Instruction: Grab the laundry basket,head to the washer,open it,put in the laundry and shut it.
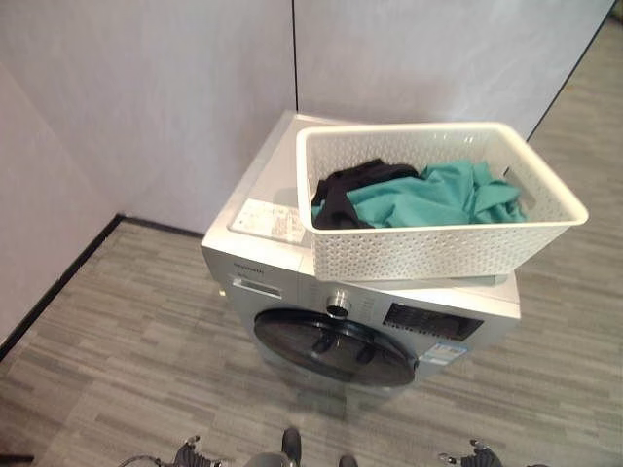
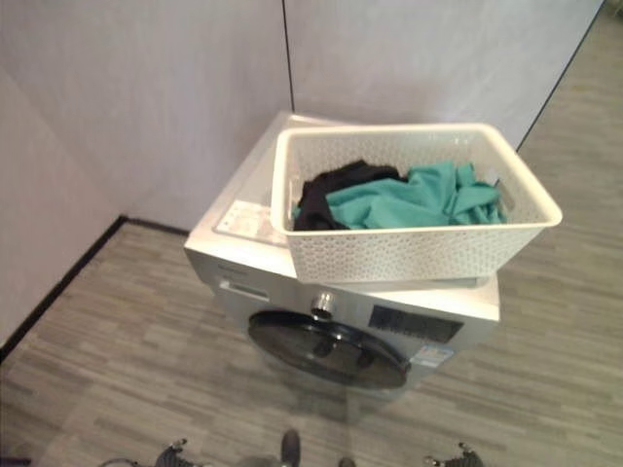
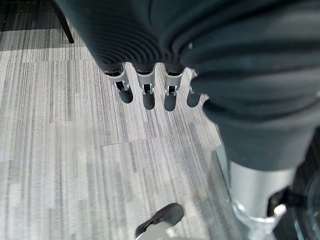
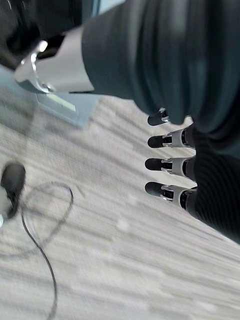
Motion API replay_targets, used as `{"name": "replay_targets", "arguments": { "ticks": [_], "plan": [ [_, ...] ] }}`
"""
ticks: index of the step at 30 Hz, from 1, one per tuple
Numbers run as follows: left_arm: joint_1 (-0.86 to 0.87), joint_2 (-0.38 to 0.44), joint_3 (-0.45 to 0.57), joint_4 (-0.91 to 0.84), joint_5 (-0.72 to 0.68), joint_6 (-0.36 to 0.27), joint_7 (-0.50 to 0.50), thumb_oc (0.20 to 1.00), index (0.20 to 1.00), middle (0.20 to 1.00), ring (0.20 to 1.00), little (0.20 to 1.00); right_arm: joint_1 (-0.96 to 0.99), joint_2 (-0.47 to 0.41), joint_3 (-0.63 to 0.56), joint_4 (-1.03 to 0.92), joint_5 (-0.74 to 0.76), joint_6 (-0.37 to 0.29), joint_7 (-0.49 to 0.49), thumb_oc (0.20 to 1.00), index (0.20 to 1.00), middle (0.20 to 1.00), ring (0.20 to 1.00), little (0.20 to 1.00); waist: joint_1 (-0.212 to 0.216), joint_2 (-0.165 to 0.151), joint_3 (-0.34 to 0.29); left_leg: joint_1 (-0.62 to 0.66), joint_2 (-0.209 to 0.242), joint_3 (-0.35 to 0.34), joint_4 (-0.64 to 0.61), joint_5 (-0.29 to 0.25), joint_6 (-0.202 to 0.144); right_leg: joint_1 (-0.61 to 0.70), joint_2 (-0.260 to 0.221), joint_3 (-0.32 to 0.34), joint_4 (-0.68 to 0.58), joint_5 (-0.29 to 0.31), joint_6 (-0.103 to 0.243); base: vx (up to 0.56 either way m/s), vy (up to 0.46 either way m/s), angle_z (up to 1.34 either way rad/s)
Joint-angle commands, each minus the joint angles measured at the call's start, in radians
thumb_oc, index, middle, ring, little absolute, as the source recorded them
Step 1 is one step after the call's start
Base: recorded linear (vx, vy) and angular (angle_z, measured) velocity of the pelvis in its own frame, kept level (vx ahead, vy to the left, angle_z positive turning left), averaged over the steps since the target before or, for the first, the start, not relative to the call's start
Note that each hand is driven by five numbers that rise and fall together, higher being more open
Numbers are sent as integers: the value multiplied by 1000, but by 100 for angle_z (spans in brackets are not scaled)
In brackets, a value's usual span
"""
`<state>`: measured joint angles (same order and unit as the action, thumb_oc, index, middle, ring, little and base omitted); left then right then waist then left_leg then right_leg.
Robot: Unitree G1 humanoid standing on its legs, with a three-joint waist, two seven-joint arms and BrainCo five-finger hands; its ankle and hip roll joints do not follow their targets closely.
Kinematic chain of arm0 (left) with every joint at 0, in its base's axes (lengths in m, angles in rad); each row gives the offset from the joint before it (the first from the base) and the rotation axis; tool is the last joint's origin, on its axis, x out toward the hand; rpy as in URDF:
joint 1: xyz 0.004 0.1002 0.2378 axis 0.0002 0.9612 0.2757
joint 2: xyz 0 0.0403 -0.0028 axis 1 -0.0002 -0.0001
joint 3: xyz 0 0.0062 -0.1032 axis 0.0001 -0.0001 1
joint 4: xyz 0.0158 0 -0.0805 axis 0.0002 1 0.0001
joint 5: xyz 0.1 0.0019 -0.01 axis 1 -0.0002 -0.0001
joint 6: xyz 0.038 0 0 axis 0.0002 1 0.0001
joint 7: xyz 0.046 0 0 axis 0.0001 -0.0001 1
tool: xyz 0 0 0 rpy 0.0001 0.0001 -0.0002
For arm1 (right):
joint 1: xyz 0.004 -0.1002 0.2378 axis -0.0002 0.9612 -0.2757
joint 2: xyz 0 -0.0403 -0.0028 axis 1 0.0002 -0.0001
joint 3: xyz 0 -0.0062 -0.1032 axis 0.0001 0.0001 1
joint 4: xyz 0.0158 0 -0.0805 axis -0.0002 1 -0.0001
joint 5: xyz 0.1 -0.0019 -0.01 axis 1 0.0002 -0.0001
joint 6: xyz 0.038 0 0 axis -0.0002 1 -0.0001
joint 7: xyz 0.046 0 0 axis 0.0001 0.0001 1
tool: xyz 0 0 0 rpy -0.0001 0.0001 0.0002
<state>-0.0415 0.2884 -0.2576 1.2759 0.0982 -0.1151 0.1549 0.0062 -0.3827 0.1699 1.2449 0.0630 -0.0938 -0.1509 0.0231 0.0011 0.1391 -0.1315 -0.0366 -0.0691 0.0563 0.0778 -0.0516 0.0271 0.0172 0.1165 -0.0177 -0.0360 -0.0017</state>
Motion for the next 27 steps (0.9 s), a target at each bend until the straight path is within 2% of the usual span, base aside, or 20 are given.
{"name": "replay_targets", "arguments": {
  "ticks": [1, 2, 5, 9, 11, 12, 14, 17, 19, 22, 25, 27],
  "plan": [
    [-53, -13, 13, 22, 18, -30, 40, 1000, 1000, 1000, 1000, 1000, -23, -33, -17, -31, 1, -38, -31, 1000, 1000, 1000, 1000, 1000, -7, -42, -11, -4, -69, -18, 174, -211, 54, -30, -3, 30, -21, 27, 89, -145, 98, -6],
    [-56, -16, 8, 26, 22, -33, 42, 1000, 1000, 1000, 1000, 1000, -30, -32, -6, -43, 0, -40, -27, 1000, 1000, 1000, 1000, 1000, -15, -46, -14, 31, -62, -36, 177, -232, 51, -47, -7, 28, -16, 32, 89, -115, 78, -10],
    [-65, -19, 2, 30, 22, -33, 42, 1000, 1000, 1000, 1000, 1000, -43, -33, 4, -65, 5, -40, -20, 1000, 1000, 1000, 1000, 1000, -28, -45, -14, 65, -53, -58, 171, -240, 43, -71, -10, 27, -12, 45, 98, -126, 106, -16],
    [-71, -19, -11, 15, 25, -40, 41, 1000, 1000, 1000, 1000, 1000, -52, -30, 8, -96, 13, -39, -26, 1000, 1000, 1000, 1000, 1000, -41, -36, -13, 84, -46, -45, 146, -254, 47, -101, -21, 44, -4, 73, 117, -126, 149, 5],
    [-77, -12, -24, 2, 44, -41, 50, 1000, 1000, 1000, 1000, 1000, -69, -30, 10, -132, 3, -41, -42, 1000, 1000, 1000, 1000, 1000, -44, -33, -2, 84, -51, -35, 130, -260, 57, -132, -35, 55, 1, 101, 143, -154, 155, -9],
    [-77, -12, -24, 2, 44, -41, 50, 1000, 1000, 1000, 1000, 1000, -69, -30, 10, -132, 3, -41, -43, 1000, 1000, 1000, 1000, 1000, -44, -32, -2, 83, -51, -35, 130, -260, 57, -133, -35, 55, 0, 101, 143, -212, 197, -36],
    [-77, 15, -56, -31, 95, -49, 58, 1000, 1000, 1000, 1000, 1000, -81, -47, -4, -211, -13, -50, -67, 1000, 1000, 1000, 1000, 1000, -46, -25, 11, 51, -66, -11, 97, -247, 71, -198, -67, 69, -25, 150, 184, -274, 258, -41],
    [-72, 25, -64, -24, 126, -54, 60, 1000, 1000, 1000, 1000, 1000, -96, -67, 1, -236, -58, -56, -84, 1000, 1000, 1000, 1000, 1000, -48, -22, 19, 34, -71, -3, 88, -241, 77, -233, -77, 72, -39, 170, 202, -187, 153, -28],
    [-70, 38, -64, -16, 147, -45, 57, 1000, 1000, 1000, 1000, 1000, -111, -80, 7, -266, -78, -57, -91, 1000, 1000, 1000, 1000, 1000, -42, -21, 19, 9, -71, 3, 91, -228, 82, -238, -64, 60, -9, 132, 196, -196, 98, -40],
    [-41, 48, -41, -5, 168, -43, 40, 1000, 1000, 1000, 1000, 1000, -65, -109, -2, -361, -133, -60, -95, 1000, 1000, 1000, 1000, 1000, -21, -22, -10, 9, -70, -3, 67, -211, 87, -176, -55, 69, 50, 68, 173, -51, 63, -28],
    [-4, 51, -16, -8, 164, -57, 28, 1000, 1000, 1000, 1000, 1000, -20, -134, -17, -409, -193, -65, -102, 1000, 1000, 1000, 1000, 1000, -9, -19, -28, 21, -60, -1, 55, -203, 90, -127, -59, 66, 66, 41, 169, -23, 1, -14],
    [21, 52, 5, -13, 174, -59, 24, 1000, 1000, 1000, 1000, 1000, 57, -156, -44, -547, -262, -62, -97, 1000, 1000, 1000, 1000, 1000, -3, -24, -43, 17, -57, 3, 57, -203, 88, -96, -62, 72, 64, 25, 168, -52, -22, -8]
  ]
}}
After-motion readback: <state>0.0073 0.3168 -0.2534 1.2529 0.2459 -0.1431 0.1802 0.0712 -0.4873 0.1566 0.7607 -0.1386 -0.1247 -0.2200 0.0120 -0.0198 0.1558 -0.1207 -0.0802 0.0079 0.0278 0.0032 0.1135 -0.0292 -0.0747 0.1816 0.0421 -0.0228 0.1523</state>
